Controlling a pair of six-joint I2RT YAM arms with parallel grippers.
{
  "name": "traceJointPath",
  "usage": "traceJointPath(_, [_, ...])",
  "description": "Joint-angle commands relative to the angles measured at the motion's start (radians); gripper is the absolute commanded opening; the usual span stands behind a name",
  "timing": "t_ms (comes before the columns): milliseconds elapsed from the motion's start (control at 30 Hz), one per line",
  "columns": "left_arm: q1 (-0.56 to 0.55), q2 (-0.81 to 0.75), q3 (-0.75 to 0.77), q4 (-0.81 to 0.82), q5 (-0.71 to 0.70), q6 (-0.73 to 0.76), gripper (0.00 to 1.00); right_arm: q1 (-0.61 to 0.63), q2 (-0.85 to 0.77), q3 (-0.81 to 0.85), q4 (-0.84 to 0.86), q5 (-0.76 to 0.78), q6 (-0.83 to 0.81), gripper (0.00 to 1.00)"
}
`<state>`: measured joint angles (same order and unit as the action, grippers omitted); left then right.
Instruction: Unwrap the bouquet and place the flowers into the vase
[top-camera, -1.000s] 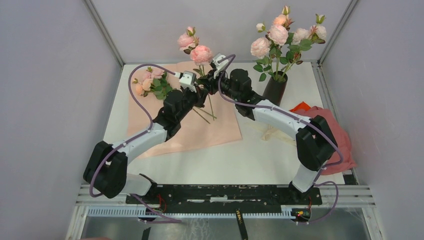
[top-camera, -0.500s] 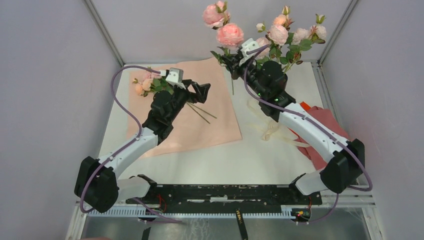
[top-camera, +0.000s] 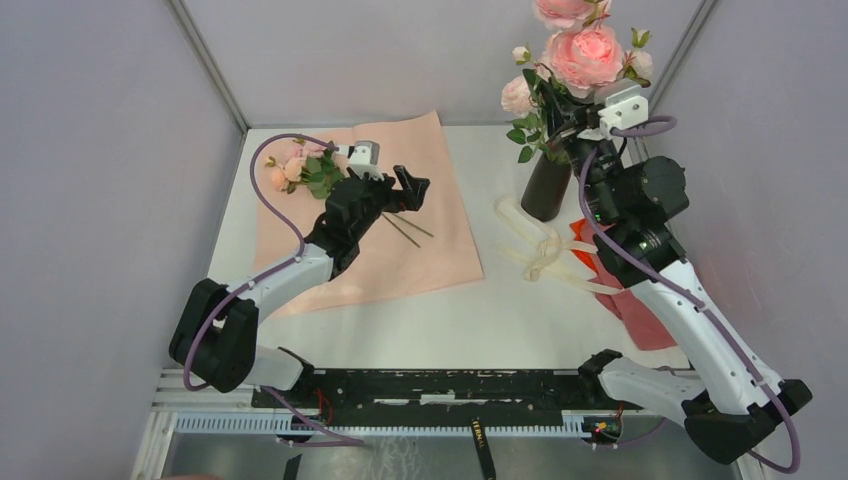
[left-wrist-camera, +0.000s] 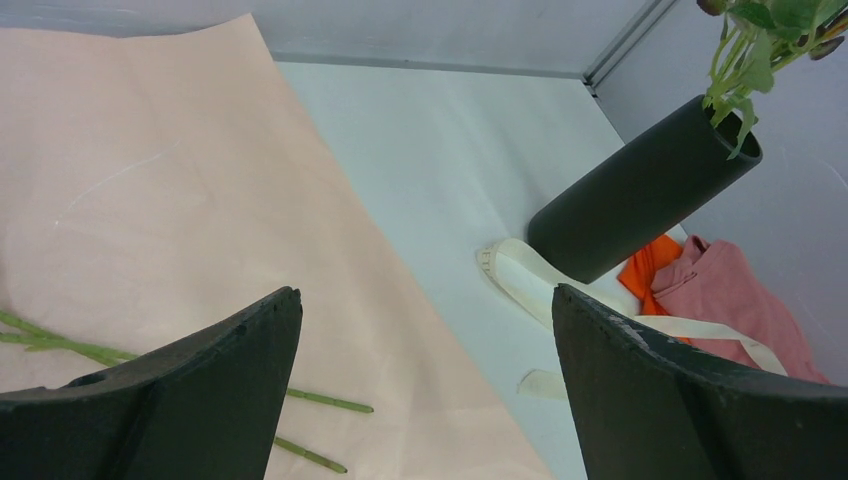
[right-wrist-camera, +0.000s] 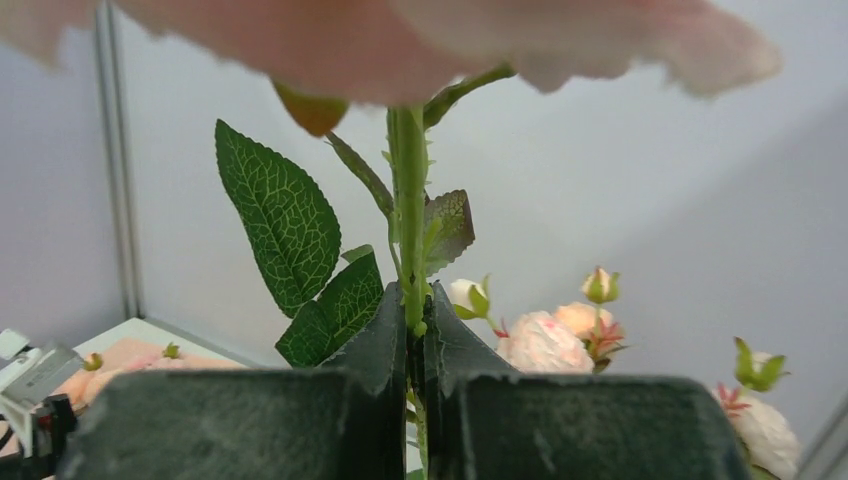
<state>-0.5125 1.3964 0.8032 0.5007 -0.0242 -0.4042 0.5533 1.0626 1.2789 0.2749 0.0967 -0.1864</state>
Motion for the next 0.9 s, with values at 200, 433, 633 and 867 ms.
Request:
traceJointPath(200, [-0.001,-0.032,0.034,0.016,-0.001,-0.023,1.0,-0.117,0.018,-0.038,0.022,0.135,-0.071,0.0])
traceJointPath(433, [-0.001,-0.028,0.031,-0.011,-0.035,0.008,1.0,-0.264,0.141,-0.008,0.071,0.05,-0.013,0.0])
traceJointPath(633, [0.0,-0.031,0.027,-0.04,-0.077,0.04,1.0,-0.362,0.202,-0.013,0.12,-0.041,0.084,0.0])
traceJointPath(867, [0.0,-0.004,0.045,-0.048,-0.087,0.046,1.0,-0.398,0.189,0.03,0.125,-0.089,0.104,0.0])
